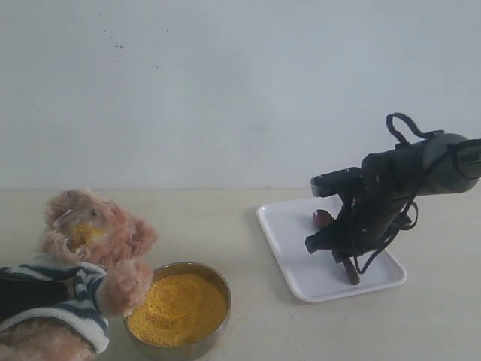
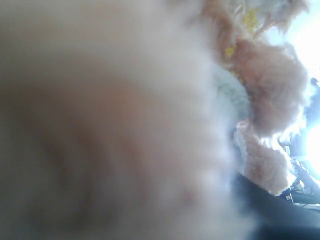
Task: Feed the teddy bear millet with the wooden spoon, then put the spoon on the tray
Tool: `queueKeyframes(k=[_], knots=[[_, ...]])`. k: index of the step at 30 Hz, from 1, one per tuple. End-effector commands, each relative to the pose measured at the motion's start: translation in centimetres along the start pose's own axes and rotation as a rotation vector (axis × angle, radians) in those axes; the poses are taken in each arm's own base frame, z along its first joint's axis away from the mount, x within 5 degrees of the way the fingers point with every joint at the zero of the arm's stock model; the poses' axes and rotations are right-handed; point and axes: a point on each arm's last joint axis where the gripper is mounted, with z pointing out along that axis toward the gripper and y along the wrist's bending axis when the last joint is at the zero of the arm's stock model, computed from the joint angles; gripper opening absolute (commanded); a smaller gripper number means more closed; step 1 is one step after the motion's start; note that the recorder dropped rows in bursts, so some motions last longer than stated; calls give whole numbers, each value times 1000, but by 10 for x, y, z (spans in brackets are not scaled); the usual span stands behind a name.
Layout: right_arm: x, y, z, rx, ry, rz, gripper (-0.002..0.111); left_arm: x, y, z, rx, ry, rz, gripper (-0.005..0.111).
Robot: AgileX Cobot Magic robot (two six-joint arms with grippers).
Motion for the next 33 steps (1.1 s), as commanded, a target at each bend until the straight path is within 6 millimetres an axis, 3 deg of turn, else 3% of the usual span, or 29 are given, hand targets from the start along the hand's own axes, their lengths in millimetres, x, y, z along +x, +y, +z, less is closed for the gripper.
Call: queueKeyframes(k=[1,6,14,21,26,30,33], knots=[[-12,-6,-50,6,-37,36,32,0,-3,-1,26,-7,9,4],[-3,-12,-86,57,-59,33,0,0,-3,-1,26,-7,9,4],[50,-14,-128,123,-262,4,0,2,-3,-1,20,14,18,4],[101,4,-182,-12,-650,-9,0,2,-3,-1,20,14,18,4],[140,12,-193,-59,-768,-30,0,2,-2,-1,18,20,20,4],[159,9,-196,-78,-770,158,0,2,-2,-1,18,20,20,4],[178,7,-208,-49,-821,184,0,2,-2,-1,18,20,20,4]])
